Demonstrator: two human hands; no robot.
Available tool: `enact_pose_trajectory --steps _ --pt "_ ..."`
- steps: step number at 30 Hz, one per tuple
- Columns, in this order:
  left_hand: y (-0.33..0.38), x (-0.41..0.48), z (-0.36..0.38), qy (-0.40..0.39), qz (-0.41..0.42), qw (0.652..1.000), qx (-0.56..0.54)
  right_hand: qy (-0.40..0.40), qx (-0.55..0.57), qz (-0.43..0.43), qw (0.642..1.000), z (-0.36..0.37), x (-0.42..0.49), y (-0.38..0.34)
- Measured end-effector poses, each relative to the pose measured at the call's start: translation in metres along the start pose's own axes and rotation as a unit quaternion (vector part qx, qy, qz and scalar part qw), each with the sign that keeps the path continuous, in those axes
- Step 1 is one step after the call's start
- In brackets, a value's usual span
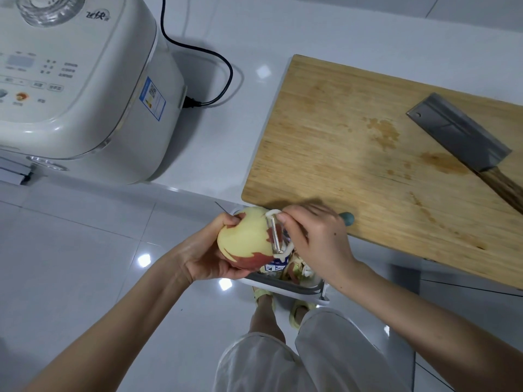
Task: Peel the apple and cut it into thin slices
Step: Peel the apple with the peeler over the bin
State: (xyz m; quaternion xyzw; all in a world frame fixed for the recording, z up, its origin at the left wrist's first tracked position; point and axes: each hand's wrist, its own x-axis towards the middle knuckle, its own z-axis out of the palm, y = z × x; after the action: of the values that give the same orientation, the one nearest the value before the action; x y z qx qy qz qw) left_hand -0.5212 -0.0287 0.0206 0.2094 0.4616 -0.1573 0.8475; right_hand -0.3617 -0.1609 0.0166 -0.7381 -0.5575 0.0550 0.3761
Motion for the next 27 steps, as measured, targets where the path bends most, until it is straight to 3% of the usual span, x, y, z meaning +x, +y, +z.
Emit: enact_pose_trajectory --steps 5,8,11,15,17,20,22,25,27 --pt "-0.001 -0.004 0.0 -0.027 0.013 0.999 -0.014 -0.002 0.031 0.039 0.999 0.0 -0.007 0.014" --pt "-0.002 -0.007 0.002 -0.045 0.02 0.999 -0.015 -0.04 -0.007 0.054 0.998 0.007 -0.014 0.02" --pt "0.005 -0.01 0.01 -0.068 0.036 0.996 -0.035 -0.129 0.008 0.136 0.982 0.013 -0.025 0.025" --pt "0.012 -0.01 0.01 -0.055 0.045 0.997 -0.034 -0.276 0.03 0.272 0.921 0.01 -0.021 0.024" --pt "0.011 -0.008 0.006 -0.041 0.036 0.998 -0.036 -0.335 0.1 0.372 0.86 0.008 -0.015 0.023" --pt "0.007 -0.005 0.002 -0.013 0.016 0.999 -0.034 -0.451 0.221 0.552 0.666 0.005 -0.009 0.021" --pt "0.006 -0.004 0.001 -0.007 0.003 1.0 -0.026 -0.5 0.259 0.595 0.573 0.003 -0.007 0.022" --pt "0.005 -0.004 0.0 0.007 -0.008 1.0 -0.024 -0.498 0.319 0.619 0.517 -0.004 -0.003 0.023" --pt "0.005 -0.005 -0.001 0.014 -0.012 0.999 -0.027 -0.477 0.333 0.624 0.522 -0.011 0.0 0.017"
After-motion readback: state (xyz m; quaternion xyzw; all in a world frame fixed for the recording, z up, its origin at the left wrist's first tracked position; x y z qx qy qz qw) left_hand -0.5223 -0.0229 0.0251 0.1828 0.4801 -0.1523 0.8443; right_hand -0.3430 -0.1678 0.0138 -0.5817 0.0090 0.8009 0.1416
